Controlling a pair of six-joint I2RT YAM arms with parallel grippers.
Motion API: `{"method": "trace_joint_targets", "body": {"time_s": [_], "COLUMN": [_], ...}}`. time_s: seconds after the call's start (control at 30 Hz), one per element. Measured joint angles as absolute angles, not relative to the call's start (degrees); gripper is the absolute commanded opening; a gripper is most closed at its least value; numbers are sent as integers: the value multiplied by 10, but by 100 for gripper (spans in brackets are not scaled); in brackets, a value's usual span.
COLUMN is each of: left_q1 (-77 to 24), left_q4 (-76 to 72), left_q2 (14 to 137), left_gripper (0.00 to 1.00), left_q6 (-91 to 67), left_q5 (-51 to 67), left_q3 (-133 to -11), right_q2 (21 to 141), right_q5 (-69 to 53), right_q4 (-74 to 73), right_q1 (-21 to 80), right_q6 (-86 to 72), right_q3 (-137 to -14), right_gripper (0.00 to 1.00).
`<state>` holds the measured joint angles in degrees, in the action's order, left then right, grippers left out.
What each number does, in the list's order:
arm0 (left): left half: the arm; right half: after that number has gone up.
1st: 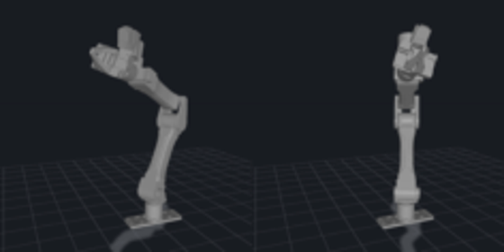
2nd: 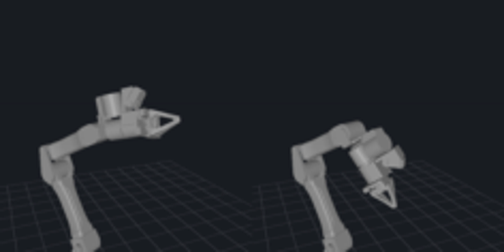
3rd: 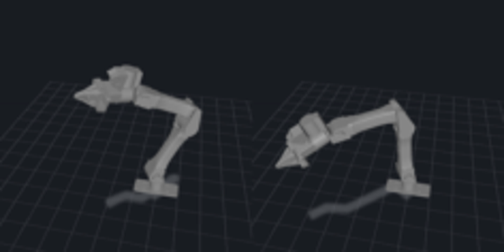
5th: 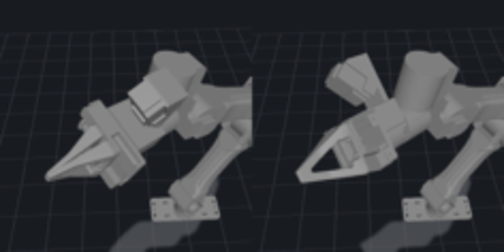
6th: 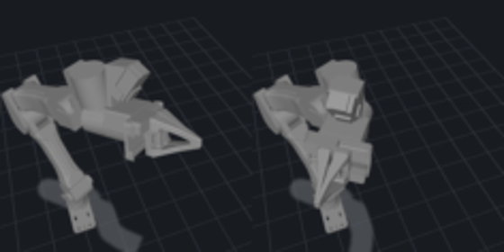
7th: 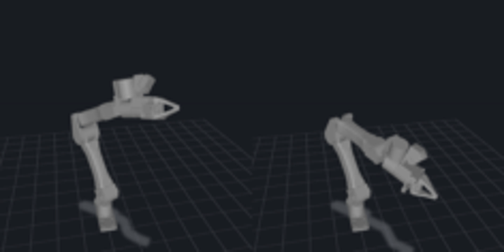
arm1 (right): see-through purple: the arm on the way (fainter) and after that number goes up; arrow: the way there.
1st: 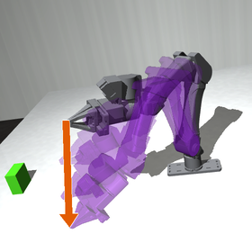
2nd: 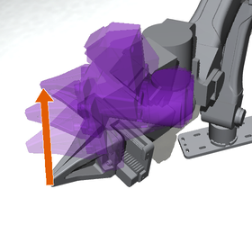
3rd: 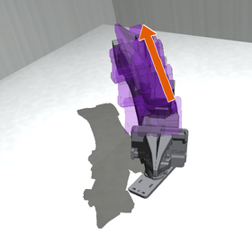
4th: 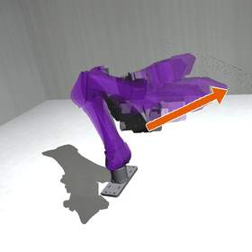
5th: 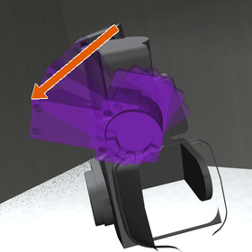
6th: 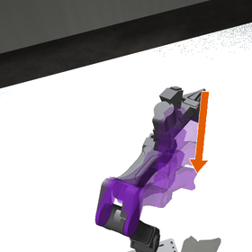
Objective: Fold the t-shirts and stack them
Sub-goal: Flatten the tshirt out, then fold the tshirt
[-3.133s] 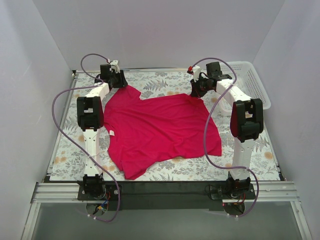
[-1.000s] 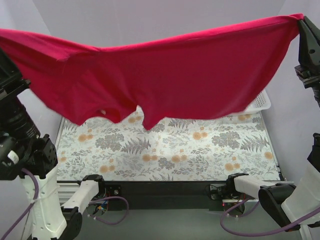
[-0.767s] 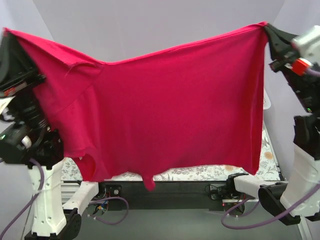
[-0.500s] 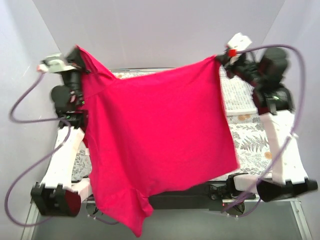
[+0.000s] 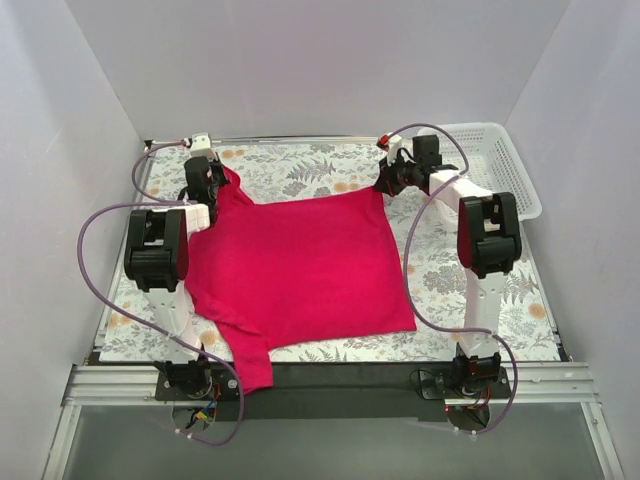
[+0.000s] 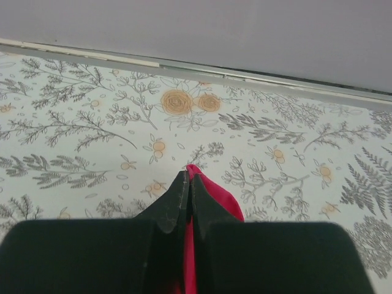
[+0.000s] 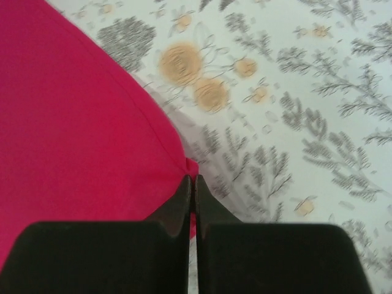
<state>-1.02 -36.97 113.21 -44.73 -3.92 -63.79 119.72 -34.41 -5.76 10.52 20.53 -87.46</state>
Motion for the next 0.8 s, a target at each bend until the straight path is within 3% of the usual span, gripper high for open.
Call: {"method": "trace_joint_targets", "body": {"time_s": [0.13,0.33,0.8], "left_q1": [-4,22,44], "left_q4": [-354,-338,-334], "left_q2": [1189,1215,1203], "left_gripper": [0,0,0], "left_q6": [-448,-449,-447], "left_q5": [-37,-29,63], "left_q3": [-715,-785,-768], "right_q2": [1275,1302,1310], "right_q5": [-322,-291,-272], "right_q4": [-44,-40,-33], "right_q1": [105,106,106], "right_q6": [180,163,164], "right_q3": [-966,-1049,-1075], "right_gripper": [1,1,1]}}
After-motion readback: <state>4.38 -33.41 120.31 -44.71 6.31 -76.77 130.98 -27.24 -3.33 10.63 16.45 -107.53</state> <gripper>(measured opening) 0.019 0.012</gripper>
